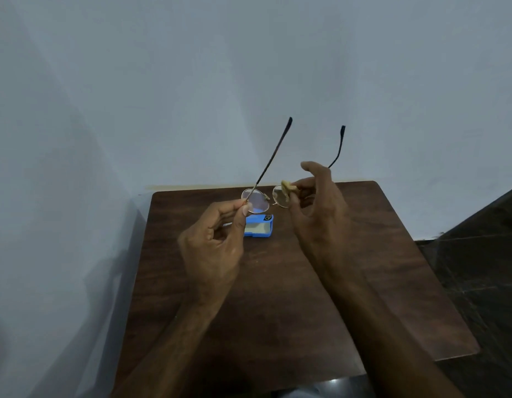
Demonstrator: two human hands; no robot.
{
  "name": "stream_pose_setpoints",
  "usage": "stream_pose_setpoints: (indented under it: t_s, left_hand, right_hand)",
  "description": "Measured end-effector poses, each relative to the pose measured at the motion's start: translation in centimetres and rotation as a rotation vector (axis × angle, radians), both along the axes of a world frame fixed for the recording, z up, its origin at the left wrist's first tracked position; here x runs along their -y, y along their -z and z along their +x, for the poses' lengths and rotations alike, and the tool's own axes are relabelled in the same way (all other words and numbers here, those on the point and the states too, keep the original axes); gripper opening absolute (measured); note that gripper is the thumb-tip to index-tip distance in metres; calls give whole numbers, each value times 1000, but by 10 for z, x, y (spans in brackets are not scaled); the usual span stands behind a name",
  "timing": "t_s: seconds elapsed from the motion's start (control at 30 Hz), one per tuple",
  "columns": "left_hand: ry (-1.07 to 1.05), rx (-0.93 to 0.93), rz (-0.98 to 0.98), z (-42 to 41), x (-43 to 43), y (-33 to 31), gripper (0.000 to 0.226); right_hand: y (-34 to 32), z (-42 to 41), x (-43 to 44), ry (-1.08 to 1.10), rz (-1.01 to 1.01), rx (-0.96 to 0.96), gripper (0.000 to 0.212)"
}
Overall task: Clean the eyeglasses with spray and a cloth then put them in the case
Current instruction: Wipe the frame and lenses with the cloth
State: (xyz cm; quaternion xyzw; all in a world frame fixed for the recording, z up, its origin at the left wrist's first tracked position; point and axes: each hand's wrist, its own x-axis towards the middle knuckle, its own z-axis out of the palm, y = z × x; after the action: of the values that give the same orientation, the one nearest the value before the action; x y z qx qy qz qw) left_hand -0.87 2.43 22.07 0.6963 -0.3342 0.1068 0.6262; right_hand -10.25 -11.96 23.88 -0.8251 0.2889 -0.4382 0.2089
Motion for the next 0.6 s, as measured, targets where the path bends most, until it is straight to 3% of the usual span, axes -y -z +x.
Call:
stream_pose_setpoints:
  t_s: [0.2, 0.33, 0.6]
  left_hand:
    - [11, 74, 32, 5, -5, 5, 23]
    - [32, 132, 46, 6, -7, 5, 25]
    - [-37, 77, 11, 7, -8, 8, 23]
  right_hand:
    - [-7, 6, -7, -74, 73, -73, 56]
    - [-8, 9, 3, -26, -7, -168, 60]
    - [9, 3, -12, -50, -8, -167, 68]
